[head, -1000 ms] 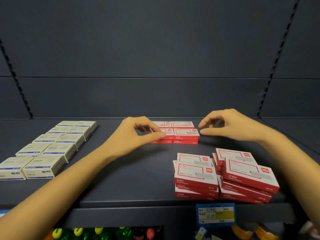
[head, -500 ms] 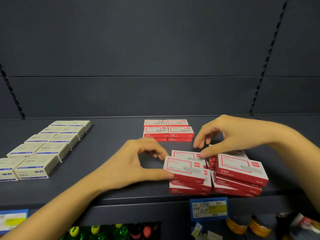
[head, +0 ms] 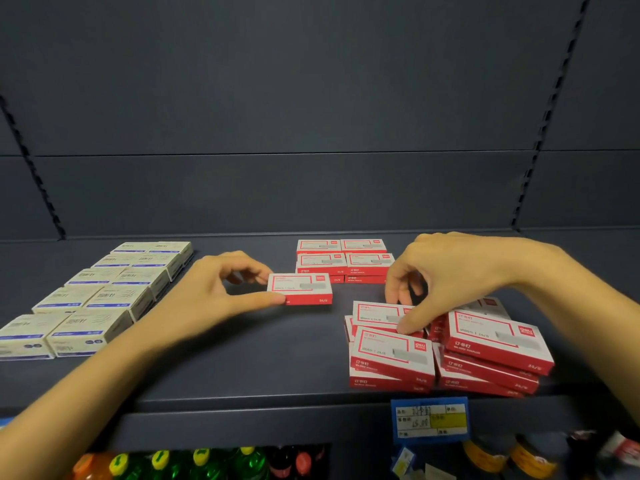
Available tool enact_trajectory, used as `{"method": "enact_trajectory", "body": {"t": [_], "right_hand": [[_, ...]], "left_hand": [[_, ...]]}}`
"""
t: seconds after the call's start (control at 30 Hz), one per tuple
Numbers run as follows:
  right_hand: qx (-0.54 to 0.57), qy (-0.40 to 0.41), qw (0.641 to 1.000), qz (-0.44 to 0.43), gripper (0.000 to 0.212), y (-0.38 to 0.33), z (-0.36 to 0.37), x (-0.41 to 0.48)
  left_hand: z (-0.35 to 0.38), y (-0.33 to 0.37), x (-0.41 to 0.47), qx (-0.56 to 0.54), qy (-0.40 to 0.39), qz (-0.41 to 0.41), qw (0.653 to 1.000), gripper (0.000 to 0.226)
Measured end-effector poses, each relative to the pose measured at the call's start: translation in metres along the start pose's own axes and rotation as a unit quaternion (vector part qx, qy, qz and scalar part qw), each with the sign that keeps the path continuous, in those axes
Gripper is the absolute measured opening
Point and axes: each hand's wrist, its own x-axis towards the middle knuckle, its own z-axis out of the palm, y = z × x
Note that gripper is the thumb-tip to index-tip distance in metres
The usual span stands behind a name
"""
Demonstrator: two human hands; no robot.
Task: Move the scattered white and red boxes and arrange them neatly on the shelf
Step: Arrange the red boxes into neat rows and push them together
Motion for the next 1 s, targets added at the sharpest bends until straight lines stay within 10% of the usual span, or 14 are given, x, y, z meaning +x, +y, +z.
{"method": "enact_trajectory", "body": {"t": [1.0], "right_hand": [[-0.09, 0.137, 0.986, 0.04, 0.039, 0.025, 0.002, 0.027]], "left_hand": [[0.039, -0.01, 0.022, 0.138, 0.027, -0.002, 0.99, 0.036]]}}
